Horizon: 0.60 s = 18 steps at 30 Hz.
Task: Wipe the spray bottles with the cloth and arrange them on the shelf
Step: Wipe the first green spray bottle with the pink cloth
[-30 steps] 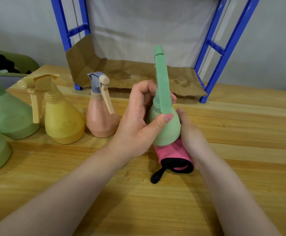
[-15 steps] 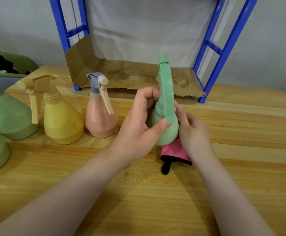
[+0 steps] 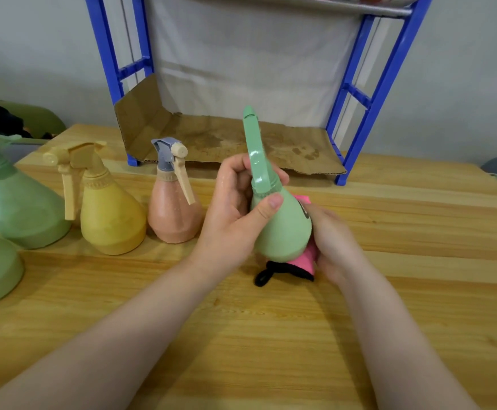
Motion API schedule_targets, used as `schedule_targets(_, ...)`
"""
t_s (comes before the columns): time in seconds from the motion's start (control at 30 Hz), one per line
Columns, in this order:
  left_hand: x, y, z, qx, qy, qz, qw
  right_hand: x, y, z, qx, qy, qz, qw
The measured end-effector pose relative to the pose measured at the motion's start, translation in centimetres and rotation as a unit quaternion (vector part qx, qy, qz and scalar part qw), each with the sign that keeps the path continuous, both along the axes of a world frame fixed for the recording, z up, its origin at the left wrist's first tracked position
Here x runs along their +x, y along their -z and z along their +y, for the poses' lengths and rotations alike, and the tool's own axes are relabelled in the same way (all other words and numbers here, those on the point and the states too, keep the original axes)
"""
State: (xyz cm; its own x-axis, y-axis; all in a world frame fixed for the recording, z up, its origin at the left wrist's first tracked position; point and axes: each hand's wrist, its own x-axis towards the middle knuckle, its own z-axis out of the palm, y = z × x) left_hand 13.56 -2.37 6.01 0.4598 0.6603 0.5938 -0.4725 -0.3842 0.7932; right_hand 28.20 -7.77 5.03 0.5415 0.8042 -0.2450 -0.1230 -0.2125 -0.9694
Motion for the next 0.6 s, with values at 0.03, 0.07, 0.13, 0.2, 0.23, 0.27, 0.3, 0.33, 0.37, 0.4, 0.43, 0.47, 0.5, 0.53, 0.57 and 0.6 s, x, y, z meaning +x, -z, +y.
schedule_targets(0.03,0.0,0.0,-0.2,-0.009,0.003,0.004,1.0,0.3,-0.1,-0.1,-0.012,-0.009,-0.007,1.0)
schedule_targets(0.07,0.0,-0.1,-0.5,-0.018,0.005,0.01,1.0,0.6,-0.3,-0.4,-0.025,-0.018,-0.019,0.999)
schedule_targets(0.13,0.2,-0.3,-0.9,-0.028,0.002,0.028,0.999,1.4,-0.6,-1.0,-0.049,-0.037,-0.056,0.997)
schedule_targets(0.2,0.4,-0.6,-1.1,-0.029,-0.005,0.042,0.999,2.4,-0.9,-2.0,-0.067,-0.04,-0.094,0.992)
schedule_targets(0.23,0.6,-0.8,-1.1,-0.024,-0.011,0.049,0.998,3.0,-1.1,-2.6,-0.075,-0.039,-0.112,0.99)
schedule_targets(0.27,0.8,-1.0,-0.9,-0.016,-0.02,0.061,0.998,3.5,-1.4,-3.2,-0.082,-0.037,-0.124,0.988)
schedule_targets(0.3,1.0,-1.2,-0.8,-0.008,-0.028,0.076,0.997,4.1,-1.5,-3.9,-0.085,-0.031,-0.137,0.986)
schedule_targets(0.33,1.3,-1.4,-0.6,-0.003,-0.035,0.091,0.995,4.6,-1.6,-4.7,-0.083,-0.023,-0.148,0.985)
schedule_targets(0.37,1.7,-1.6,-0.4,0.001,-0.042,0.105,0.994,5.0,-1.7,-5.4,-0.077,-0.015,-0.157,0.984)
schedule_targets(0.4,2.1,-1.7,-0.2,0.005,-0.049,0.115,0.992,5.4,-1.9,-6.0,-0.071,-0.004,-0.168,0.983)
schedule_targets(0.43,2.7,-1.9,0.0,0.01,-0.057,0.121,0.991,5.8,-1.9,-6.5,-0.064,0.01,-0.181,0.981)
schedule_targets(0.47,3.4,-2.0,0.2,0.015,-0.063,0.126,0.99,6.3,-1.8,-6.8,-0.055,0.028,-0.197,0.979)
schedule_targets(0.5,4.1,-2.2,0.3,0.018,-0.066,0.133,0.989,6.8,-1.6,-7.1,-0.043,0.052,-0.216,0.974)
schedule_targets(0.53,4.8,-2.4,0.4,0.019,-0.065,0.14,0.988,7.2,-1.4,-7.4,-0.027,0.077,-0.235,0.969)
schedule_targets(0.57,5.6,-2.5,0.6,0.018,-0.065,0.146,0.987,7.6,-1.1,-7.7,-0.004,0.103,-0.25,0.963)
schedule_targets(0.6,6.3,-2.6,0.7,0.016,-0.064,0.148,0.987,7.9,-0.8,-8.1,0.027,0.124,-0.256,0.958)
